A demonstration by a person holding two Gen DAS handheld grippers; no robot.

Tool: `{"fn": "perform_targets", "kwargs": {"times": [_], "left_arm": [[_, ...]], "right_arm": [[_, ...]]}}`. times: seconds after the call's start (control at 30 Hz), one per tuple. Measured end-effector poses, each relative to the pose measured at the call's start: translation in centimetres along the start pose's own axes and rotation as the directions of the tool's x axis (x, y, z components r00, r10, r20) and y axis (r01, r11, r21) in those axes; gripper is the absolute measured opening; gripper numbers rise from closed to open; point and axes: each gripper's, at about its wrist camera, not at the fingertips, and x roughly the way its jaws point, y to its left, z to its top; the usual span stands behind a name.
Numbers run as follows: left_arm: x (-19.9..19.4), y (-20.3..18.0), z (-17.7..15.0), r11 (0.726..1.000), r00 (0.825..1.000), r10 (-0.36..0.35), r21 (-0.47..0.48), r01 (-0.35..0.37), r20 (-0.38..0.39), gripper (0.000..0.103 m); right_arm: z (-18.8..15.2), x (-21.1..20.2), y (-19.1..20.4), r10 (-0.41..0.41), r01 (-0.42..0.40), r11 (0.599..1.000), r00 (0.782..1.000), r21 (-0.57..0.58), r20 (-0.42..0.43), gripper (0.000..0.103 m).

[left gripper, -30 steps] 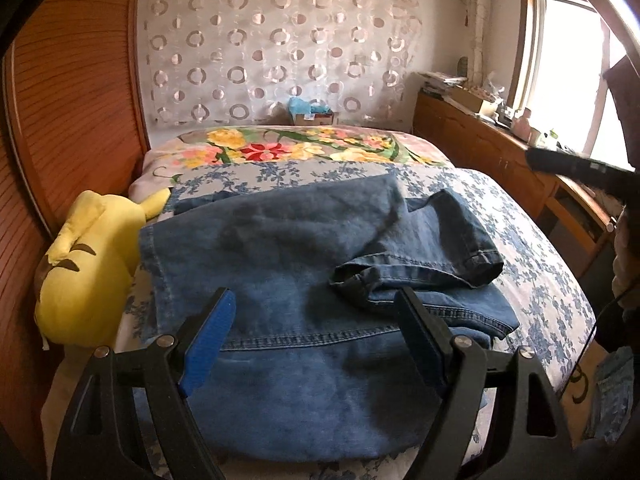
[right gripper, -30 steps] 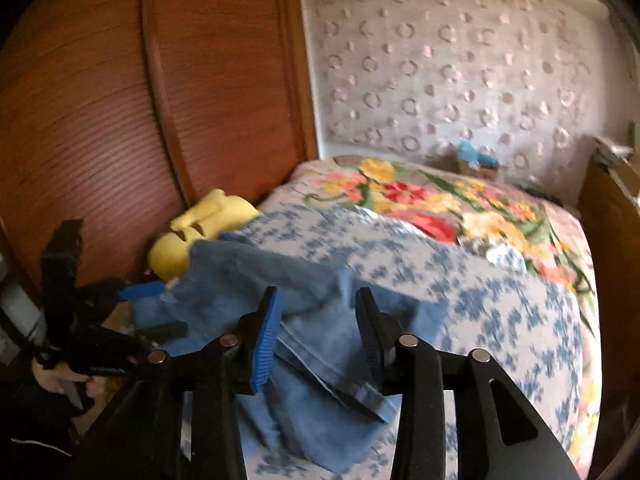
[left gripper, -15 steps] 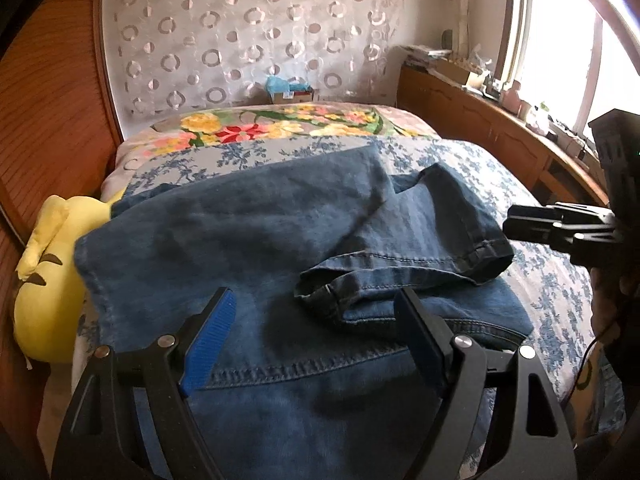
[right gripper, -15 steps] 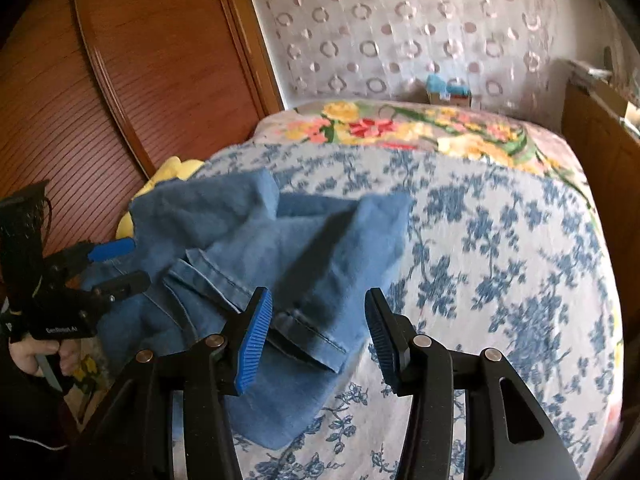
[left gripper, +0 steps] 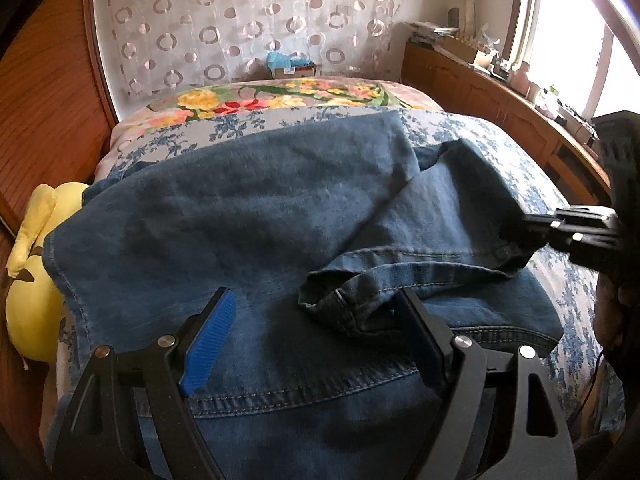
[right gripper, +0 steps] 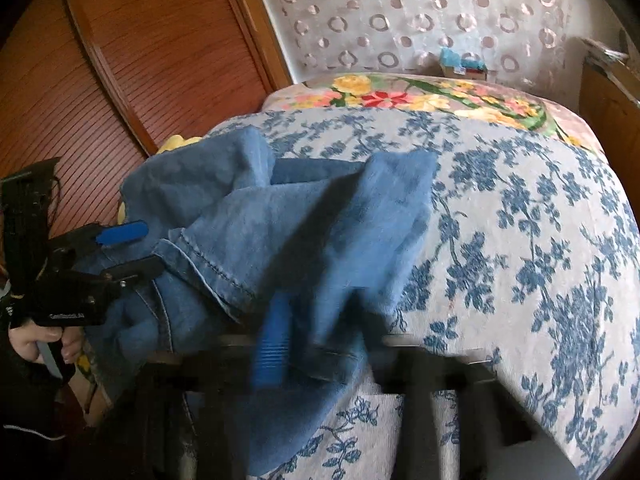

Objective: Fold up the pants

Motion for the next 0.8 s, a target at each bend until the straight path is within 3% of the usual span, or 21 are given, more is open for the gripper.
{"fn": "perform_targets", "kwargs": {"times": [0.2, 0.4, 0.57, 0.63, 0.73, 0.8], "left_arm": [[0.2, -0.4, 0.3, 1.000, 1.000, -0.017, 0.006, 0.017, -0.004, 0.082], [0.8, -1.3, 0.4, 0.999, 0.999, -0.036, 0.033, 0.036, -0.011, 0.081], [0.5, -1.4, 0.4, 0.995, 0.995, -0.103, 0.007, 0.103, -0.002, 0.058], [0.3, -1.2, 0.3, 0.991, 0.991, -0.132, -0.016, 0.132, 0.003, 0.036], [-0.8, -1.3, 0.4, 0.991, 0.991, -0.130, -0.015, 0.131, 0.036, 0.021], [-1.9, -1.3, 0.5, 0.990, 0.988, -0.137, -0.016, 0.138, 0.066, 0.016]], "right_arm": [[0.1, -3.3, -0.6, 0.032, -0.037, 0.999, 0.987, 0.029, 0.156, 0.005], [0.3, -6.0, -1.2, 0.012, -0.027, 0.998, 0.972, 0.058, 0.233, 0.005], [-0.1, -7.1, -1.3, 0.008, -0.022, 0.999, 0.966, 0.049, 0.257, 0.005], [-0.1, -7.6, -1.3, 0.020, -0.032, 0.999, 0.963, 0.042, 0.269, 0.005], [0.1, -7.2, -1.7, 0.021, -0.030, 0.999, 0.960, 0.029, 0.280, 0.005], [0.4, -7.1, -1.6, 0.021, -0.026, 1.000, 0.958, 0.016, 0.286, 0.005]]}}
